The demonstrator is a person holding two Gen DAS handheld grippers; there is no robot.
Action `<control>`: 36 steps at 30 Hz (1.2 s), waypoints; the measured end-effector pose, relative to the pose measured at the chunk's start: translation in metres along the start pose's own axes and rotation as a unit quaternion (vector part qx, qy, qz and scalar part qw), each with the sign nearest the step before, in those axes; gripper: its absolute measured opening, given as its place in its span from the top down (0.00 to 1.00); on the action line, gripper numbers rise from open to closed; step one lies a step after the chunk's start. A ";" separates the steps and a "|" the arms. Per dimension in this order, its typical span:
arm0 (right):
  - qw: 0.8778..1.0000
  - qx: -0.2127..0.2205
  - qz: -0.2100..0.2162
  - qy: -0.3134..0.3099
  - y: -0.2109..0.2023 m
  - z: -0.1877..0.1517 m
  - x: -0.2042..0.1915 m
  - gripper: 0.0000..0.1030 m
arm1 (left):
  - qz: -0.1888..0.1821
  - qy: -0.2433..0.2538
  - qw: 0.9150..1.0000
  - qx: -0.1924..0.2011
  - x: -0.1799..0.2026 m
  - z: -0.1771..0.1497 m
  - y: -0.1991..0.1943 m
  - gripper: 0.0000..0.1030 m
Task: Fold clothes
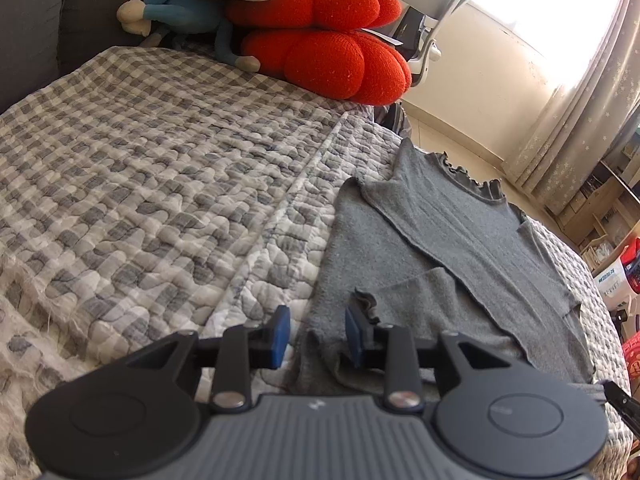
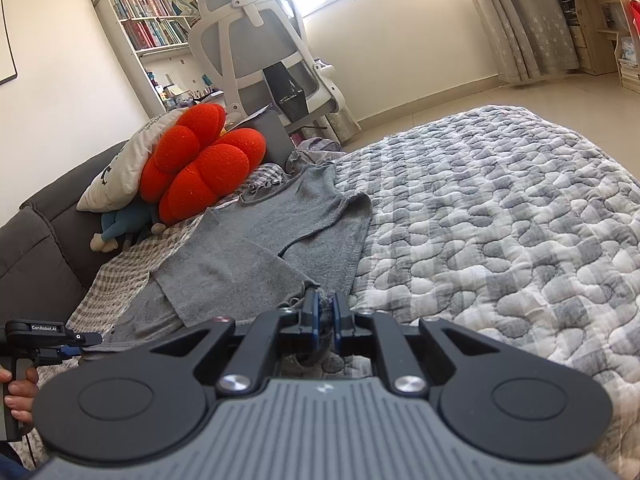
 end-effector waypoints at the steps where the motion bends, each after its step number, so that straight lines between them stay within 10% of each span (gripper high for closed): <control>1: 1.000 0.001 -0.003 -0.002 0.000 0.000 0.000 0.87 | 0.000 0.004 1.000 0.000 0.001 0.000 0.000 0.67; 23: 0.997 0.004 -0.040 -0.070 -0.017 0.008 -0.005 0.57 | 0.006 0.014 0.999 0.036 -0.019 0.006 -0.033 0.56; 36: 0.988 -0.023 0.004 -0.152 -0.017 0.000 -0.022 0.52 | -0.019 0.132 0.990 0.049 -0.001 -0.018 -0.042 0.50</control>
Point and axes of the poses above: each gripper's, at about its wrist camera, not at the fingertips, and y roughly the way its jaws point, x to its right, z to its top, the point moved 6 cm from there along y, roughly the way its jaws point, and after that the axes turned 1 degree about -x, right-handed, at the moved point
